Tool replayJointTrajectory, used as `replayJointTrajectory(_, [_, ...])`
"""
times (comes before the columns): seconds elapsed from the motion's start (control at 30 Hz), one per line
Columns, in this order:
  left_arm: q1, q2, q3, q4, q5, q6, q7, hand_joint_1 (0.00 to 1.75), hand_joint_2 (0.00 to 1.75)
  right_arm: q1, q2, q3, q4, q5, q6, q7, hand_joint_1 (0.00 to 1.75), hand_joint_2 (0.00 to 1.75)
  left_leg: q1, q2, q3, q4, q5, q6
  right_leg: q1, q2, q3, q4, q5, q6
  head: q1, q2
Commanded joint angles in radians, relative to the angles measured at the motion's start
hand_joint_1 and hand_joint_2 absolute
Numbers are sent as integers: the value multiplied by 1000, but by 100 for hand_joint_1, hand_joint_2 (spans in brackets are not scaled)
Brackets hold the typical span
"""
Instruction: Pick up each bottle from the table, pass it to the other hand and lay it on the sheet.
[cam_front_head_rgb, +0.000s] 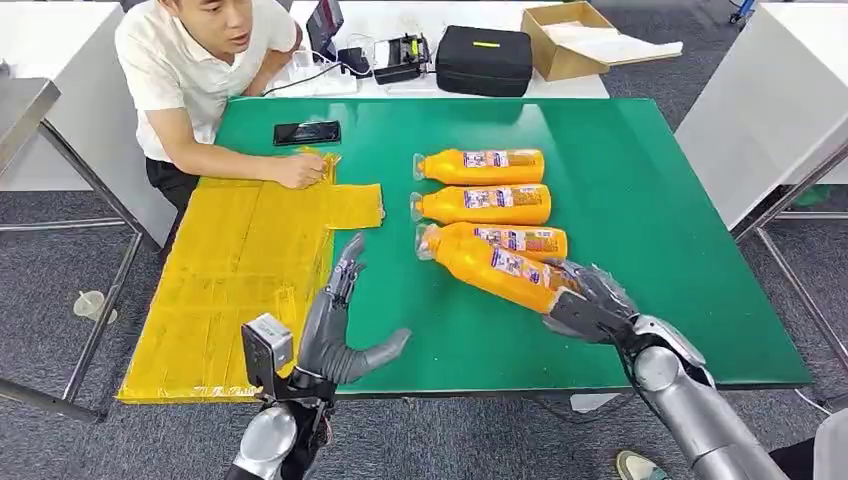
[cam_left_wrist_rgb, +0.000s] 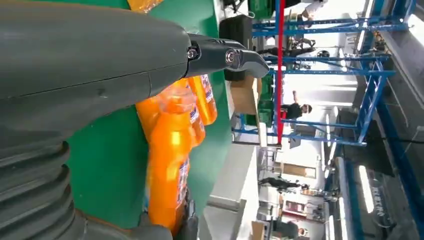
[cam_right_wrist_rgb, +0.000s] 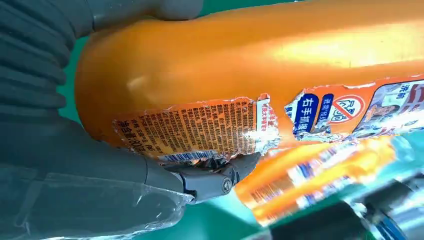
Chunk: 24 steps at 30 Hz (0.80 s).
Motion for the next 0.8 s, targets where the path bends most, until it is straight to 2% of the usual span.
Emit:
replayJointTrajectory(0.03, [5,-41,67,19,92,-5,3,0,175,-10,97,0,-29,-19,-56,-16,175,175,1,6,5,1,-4,-1,2,4,4,0,-2,-6,0,0])
replayJointTrajectory(0.1, [21,-51,96,38,156,-27,38,0,175,9,127,-31,-60,-47,-53,-49,175,175,1,4,3,0,-2,-1,2,2,2,0,-1,-4,0,0])
replayJointTrajectory(0.17, [16,-54,102,125,297,-85,82,0,175,-17,176,-31,-56,-54,-47,-74,175,175,1,4,4,0,-3,-1,2,2,3,0,-2,-5,0,0])
replayJointTrajectory(0.3, [-16,-54,92,251,411,-141,71,0,175,-65,235,-5,-30,-63,-38,-110,175,175,1,8,5,-1,-3,0,2,6,3,-1,0,-5,0,0])
replayJointTrajectory(0.37, [-28,-54,86,274,419,-148,67,0,175,-65,256,5,-36,-65,-38,-114,175,175,0,5,0,-1,-1,0,1,3,-1,0,0,-3,0,0])
replayJointTrajectory(0.63, [-47,-47,66,280,436,-191,57,0,175,11,328,19,-119,-79,-39,-151,175,175,1,2,1,0,-2,-1,2,0,0,0,-2,-4,0,0])
replayJointTrajectory(0.8, [-49,-45,66,276,439,-200,54,0,175,16,336,19,-115,-87,-35,-157,175,175,1,1,-1,0,-2,0,1,0,-2,1,-2,-3,0,0])
